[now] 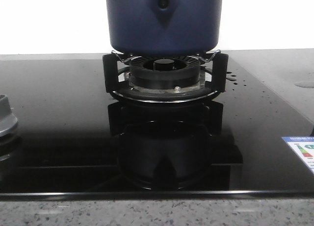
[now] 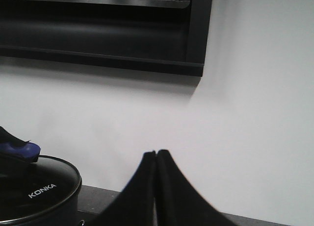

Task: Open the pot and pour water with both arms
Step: 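Lower the glass lid back onto the saucepan with the left gripper, then open the left gripper and withdraw it from the lid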

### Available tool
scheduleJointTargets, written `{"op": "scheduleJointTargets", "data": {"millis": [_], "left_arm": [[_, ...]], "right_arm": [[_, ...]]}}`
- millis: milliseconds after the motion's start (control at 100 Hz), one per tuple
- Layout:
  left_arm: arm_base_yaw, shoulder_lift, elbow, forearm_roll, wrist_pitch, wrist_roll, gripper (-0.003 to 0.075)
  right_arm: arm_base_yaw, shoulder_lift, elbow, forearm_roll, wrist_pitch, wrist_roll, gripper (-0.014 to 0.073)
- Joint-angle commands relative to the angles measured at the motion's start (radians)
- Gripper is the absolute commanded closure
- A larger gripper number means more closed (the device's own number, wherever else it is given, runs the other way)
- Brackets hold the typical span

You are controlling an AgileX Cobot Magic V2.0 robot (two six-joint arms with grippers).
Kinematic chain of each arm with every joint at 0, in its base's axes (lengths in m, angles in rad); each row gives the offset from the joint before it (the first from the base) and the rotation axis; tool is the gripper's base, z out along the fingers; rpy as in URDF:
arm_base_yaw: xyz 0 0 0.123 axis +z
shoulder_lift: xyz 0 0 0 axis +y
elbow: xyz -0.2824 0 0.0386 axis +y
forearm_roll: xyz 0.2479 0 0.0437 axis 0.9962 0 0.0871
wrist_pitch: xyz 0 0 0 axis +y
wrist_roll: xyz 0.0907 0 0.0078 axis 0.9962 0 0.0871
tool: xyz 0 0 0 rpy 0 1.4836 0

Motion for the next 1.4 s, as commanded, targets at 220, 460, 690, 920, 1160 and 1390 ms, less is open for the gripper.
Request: {"op": "scheduleJointTargets", "data": {"millis": [220, 460, 690, 920, 1160, 1390], "left_arm": [[-0.006, -0.061, -0.035, -0.120, 0.019, 0.046, 0.0106], [0.066, -0.274, -0.022, -0.050, 0.014, -0.083, 0.0379], [0.229, -0.635, 0.142, 0.107, -0.072, -0.243, 0.0548], [0.263, -1.034, 0.498, 0.364, -0.270, -0.421, 0.0621], [0.263, -1.487, 0.852, 0.412, -0.478, -0.544, 0.0740], [0.263, -1.617, 0.934, 0.596, -0.413, -0.715, 0.0741]], "right_arm": [[0.002, 0.001, -0.026, 0.015, -0.004, 0.001, 0.0657], [0.007, -0.003, -0.026, -0.027, -0.002, 0.001, 0.0657], [0.100, -0.052, -0.013, -0.416, -0.013, 0.283, 0.0657], [0.190, -0.137, 0.096, -0.537, -0.108, 0.457, 0.0657], [0.212, -0.240, 0.157, -0.537, -0.110, 0.480, 0.0657], [0.214, -0.244, 0.157, -0.537, -0.118, 0.480, 0.0657]]}}
